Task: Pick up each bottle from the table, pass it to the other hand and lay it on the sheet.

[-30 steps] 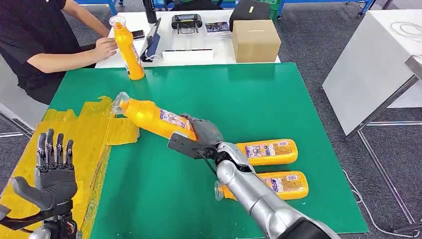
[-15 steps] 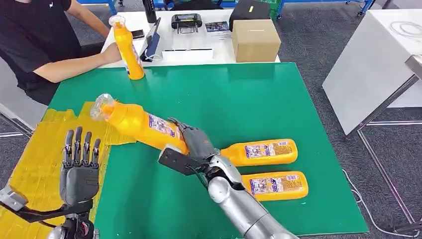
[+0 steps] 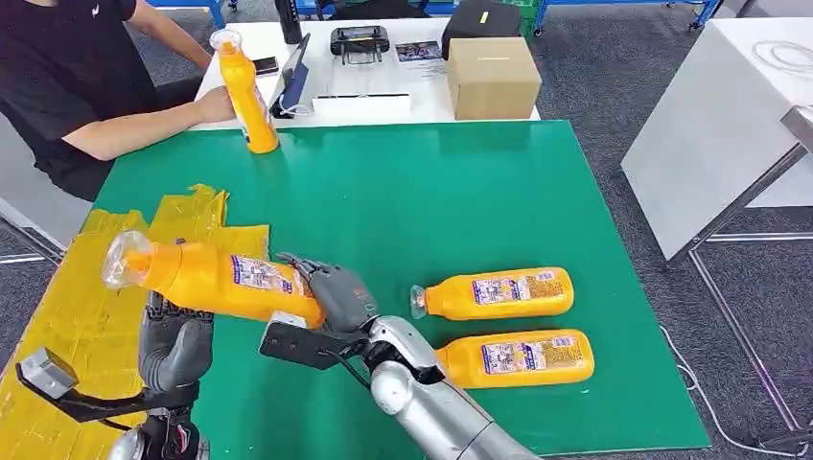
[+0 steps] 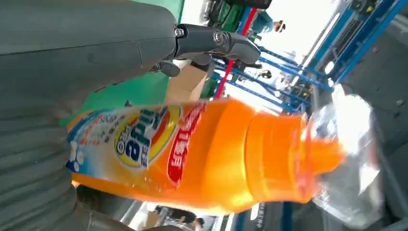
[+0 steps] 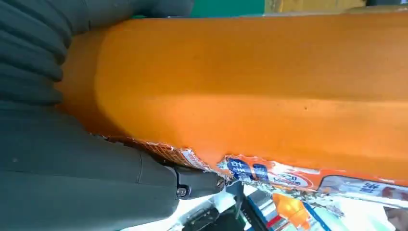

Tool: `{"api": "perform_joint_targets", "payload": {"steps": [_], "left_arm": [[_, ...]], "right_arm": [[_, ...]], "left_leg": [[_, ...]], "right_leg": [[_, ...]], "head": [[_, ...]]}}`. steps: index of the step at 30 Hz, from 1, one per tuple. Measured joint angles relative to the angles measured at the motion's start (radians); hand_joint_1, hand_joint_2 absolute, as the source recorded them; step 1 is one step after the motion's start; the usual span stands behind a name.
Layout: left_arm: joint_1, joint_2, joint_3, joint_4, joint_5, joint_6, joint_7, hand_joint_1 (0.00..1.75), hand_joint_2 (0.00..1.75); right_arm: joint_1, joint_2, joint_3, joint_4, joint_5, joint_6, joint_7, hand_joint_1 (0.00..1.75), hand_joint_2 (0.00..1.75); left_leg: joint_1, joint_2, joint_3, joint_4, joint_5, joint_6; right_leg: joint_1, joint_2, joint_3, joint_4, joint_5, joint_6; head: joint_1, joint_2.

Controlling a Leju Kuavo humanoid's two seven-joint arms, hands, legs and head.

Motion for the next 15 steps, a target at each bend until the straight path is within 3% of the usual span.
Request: {"api": "perform_joint_targets", "payload": {"steps": [15], "left_arm": [[0.036,-0.005,-0.058,0.0,-0.086,0.071,-0.054,0.0,1.75]], "right_arm": [[-0.011,0.029,0.228,0.074,-0.082,0.001,0.024,1.75,1.75]], "left_leg": [[0.0,0.001,-0.001,0.0,0.0,0.0]], "right_leg": [[0.0,0.0,-0.001,0.0,0.0,0.0]], "head": [[0.0,0.0]]}}
